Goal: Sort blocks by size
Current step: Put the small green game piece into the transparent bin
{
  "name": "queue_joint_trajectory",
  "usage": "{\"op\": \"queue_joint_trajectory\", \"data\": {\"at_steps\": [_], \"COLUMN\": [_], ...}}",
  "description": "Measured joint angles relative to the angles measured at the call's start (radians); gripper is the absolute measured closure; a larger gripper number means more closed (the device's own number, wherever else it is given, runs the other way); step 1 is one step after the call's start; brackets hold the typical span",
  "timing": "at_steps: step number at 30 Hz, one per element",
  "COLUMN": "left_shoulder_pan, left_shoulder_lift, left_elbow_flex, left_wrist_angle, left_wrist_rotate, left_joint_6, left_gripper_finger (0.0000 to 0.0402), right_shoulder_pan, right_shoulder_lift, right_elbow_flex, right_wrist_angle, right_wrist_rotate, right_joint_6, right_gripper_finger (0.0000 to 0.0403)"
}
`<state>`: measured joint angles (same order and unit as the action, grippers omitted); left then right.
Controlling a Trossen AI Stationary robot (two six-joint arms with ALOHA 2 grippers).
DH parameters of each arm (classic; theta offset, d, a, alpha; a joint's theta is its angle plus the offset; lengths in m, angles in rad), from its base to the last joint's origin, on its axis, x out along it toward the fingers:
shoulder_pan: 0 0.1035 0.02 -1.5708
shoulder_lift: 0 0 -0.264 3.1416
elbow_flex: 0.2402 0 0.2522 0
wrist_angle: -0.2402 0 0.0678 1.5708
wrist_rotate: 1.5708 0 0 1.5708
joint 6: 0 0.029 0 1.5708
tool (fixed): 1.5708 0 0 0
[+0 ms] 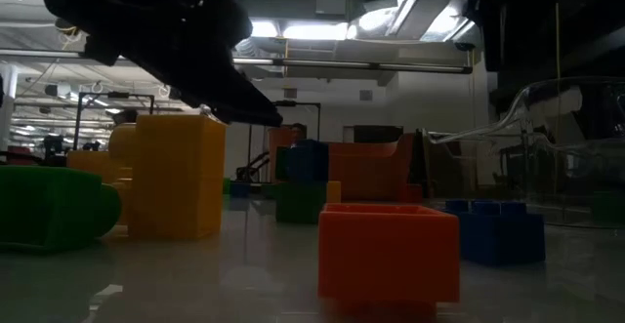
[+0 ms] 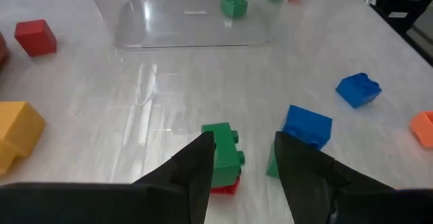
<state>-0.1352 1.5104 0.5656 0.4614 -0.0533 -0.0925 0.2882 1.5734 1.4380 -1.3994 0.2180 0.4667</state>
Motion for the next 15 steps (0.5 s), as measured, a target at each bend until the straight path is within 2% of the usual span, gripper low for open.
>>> {"op": "queue_joint_trajectory", "data": {"at_steps": [7, 15], "left_shoulder_pan": [0.000, 0.000], "left_shoulder_lift": [0.032, 0.038], "left_elbow_flex": [0.026, 0.026], "left_wrist_angle": [-0.004, -0.008], "left_wrist_rotate": [-0.027, -0.029], "left_joint_6": [0.005, 0.008], "left_gripper_finger": [0.0194, 0.0157], "right_shoulder_pan": [0.000, 0.000], "right_shoulder_lift": [0.000, 0.000], "right_elbow_flex": [0.000, 0.000], "right_wrist_angle": [0.000, 0.000], "right_wrist_rotate": [0.000, 0.000], "right_joint_6": [0.000, 0.000], "right_gripper_finger": [0.0164, 0.0164]}}
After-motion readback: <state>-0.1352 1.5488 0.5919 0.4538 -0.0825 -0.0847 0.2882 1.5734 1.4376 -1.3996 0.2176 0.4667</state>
